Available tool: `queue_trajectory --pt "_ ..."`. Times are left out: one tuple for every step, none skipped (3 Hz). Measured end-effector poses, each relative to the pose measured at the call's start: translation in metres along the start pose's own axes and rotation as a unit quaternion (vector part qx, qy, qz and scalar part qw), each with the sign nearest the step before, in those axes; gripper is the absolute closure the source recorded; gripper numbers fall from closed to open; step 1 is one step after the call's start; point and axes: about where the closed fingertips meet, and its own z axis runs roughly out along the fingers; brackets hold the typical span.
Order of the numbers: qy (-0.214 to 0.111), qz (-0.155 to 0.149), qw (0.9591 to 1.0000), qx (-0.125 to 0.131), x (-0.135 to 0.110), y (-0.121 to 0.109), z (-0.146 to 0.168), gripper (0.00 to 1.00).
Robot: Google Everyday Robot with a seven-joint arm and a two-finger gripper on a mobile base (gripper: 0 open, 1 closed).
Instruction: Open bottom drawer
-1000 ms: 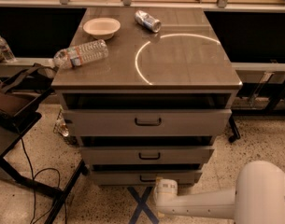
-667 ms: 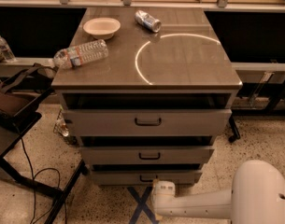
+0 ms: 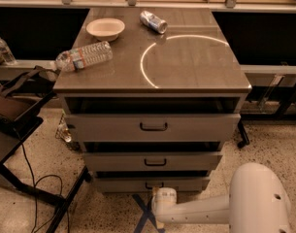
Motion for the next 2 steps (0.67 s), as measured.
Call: queue_trajectory --pt "-0.003 -0.008 1.0 0.003 -0.005 -0.007 0.004 0.0" --pt "-0.003 -0.012 0.9999 0.004 -0.006 -0.018 0.01 0.24"
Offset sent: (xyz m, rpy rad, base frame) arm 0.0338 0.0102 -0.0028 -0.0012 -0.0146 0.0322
